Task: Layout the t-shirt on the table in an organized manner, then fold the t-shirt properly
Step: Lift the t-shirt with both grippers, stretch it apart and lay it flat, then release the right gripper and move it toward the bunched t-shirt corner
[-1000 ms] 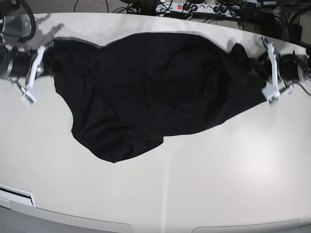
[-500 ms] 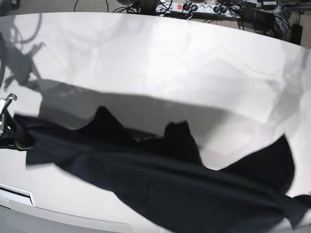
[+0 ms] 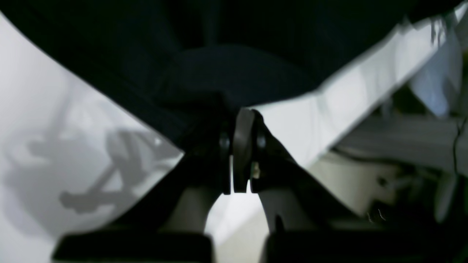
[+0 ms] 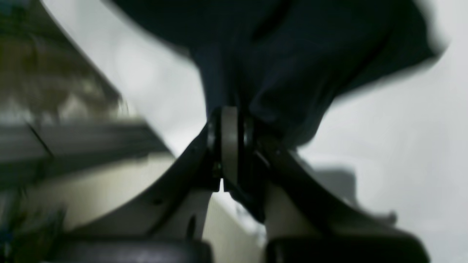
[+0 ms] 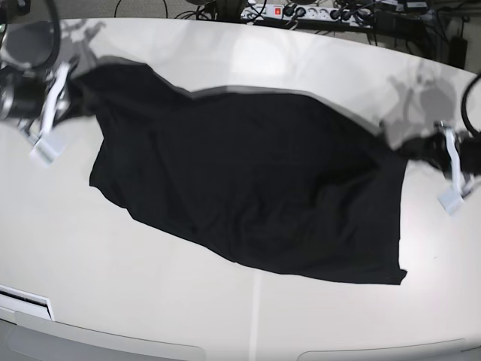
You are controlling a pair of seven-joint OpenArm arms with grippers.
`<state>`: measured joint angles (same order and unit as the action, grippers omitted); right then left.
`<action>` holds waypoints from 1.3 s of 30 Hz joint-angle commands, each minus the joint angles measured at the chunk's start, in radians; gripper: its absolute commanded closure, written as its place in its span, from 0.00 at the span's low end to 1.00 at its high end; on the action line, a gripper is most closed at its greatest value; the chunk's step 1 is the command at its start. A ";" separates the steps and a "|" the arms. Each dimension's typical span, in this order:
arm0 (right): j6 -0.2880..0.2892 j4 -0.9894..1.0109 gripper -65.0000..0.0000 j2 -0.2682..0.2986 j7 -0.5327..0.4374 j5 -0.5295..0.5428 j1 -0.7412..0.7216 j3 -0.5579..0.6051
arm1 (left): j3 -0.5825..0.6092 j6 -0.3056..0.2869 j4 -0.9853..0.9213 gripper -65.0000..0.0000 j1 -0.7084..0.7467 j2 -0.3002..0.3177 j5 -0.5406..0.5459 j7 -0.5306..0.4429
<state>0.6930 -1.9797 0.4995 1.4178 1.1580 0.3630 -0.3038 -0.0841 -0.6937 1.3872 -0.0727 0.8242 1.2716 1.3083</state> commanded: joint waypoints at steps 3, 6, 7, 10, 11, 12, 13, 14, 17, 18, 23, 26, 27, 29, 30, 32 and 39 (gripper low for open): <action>0.005 -0.014 1.00 0.016 -0.026 -0.090 0.011 0.080 | -0.011 -0.004 0.006 1.00 0.048 0.026 -0.017 0.005; 0.005 -0.014 1.00 0.017 -0.072 -0.209 0.005 0.121 | -0.011 -0.004 0.006 1.00 0.062 0.026 -0.049 0.003; 0.005 -0.014 1.00 0.017 -0.084 -0.238 0.006 0.121 | -0.011 -0.004 0.006 1.00 0.062 0.027 -0.062 0.003; -0.031 -0.014 1.00 0.035 -0.088 -0.314 0.012 0.119 | -0.011 -0.004 0.006 1.00 0.062 0.036 -0.145 0.002; -0.053 -0.014 1.00 0.043 -0.077 -0.326 0.020 0.119 | -0.011 -0.004 0.006 1.00 0.062 0.042 -0.175 0.002; -0.070 -0.014 1.00 0.053 -0.066 -0.324 0.029 0.119 | -0.011 -0.004 0.005 1.00 0.062 0.048 -0.200 0.002; -0.073 -0.014 1.00 0.062 -0.056 -0.314 0.038 0.119 | -0.011 -0.004 0.005 1.00 0.062 0.055 -0.214 0.001; -0.063 -0.015 1.00 0.070 -0.046 -0.289 0.046 0.119 | -0.011 -0.004 0.005 1.00 0.061 0.061 -0.216 -0.003; -0.023 -0.014 1.00 0.097 -0.021 -0.165 0.053 0.121 | -0.011 -0.004 0.005 1.00 0.061 0.077 -0.204 -0.036; -0.020 -0.014 1.00 0.105 -0.021 -0.133 0.054 0.121 | -0.011 -0.004 0.005 1.00 0.062 0.079 -0.194 -0.031; 0.005 -0.015 1.00 0.117 -0.021 -0.105 0.055 0.121 | -0.011 -0.004 0.005 1.00 0.073 0.091 -0.099 0.010; 0.005 -0.015 0.68 0.117 -0.021 -0.118 0.040 0.121 | -0.011 -0.004 0.005 0.86 0.069 0.093 -0.076 0.010; 0.005 -0.015 0.55 0.118 -0.021 -0.117 0.023 0.120 | -0.011 -0.004 0.005 0.71 0.063 0.093 -0.076 0.009; 0.005 -0.015 0.42 0.119 -0.021 -0.118 -0.027 0.114 | -0.011 -0.004 0.005 0.46 0.050 0.093 -0.077 0.009; 0.004 -0.015 0.41 0.118 -0.021 -0.116 -0.052 0.105 | -0.011 -0.004 0.005 0.39 0.042 0.093 -0.077 0.009; -0.002 -0.015 0.41 0.118 -0.035 -0.106 -0.099 0.079 | -0.011 -0.004 0.005 0.37 0.032 0.098 -0.077 0.009; -0.006 -0.014 0.42 0.104 -0.414 -0.195 -0.171 0.069 | -0.014 0.029 0.005 0.37 0.023 0.126 -0.085 -0.116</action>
<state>0.6861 -1.9804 0.5900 1.0008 0.9463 0.2012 -0.2291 -0.0845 -0.6598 1.3811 -0.0334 0.9203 1.1728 1.1942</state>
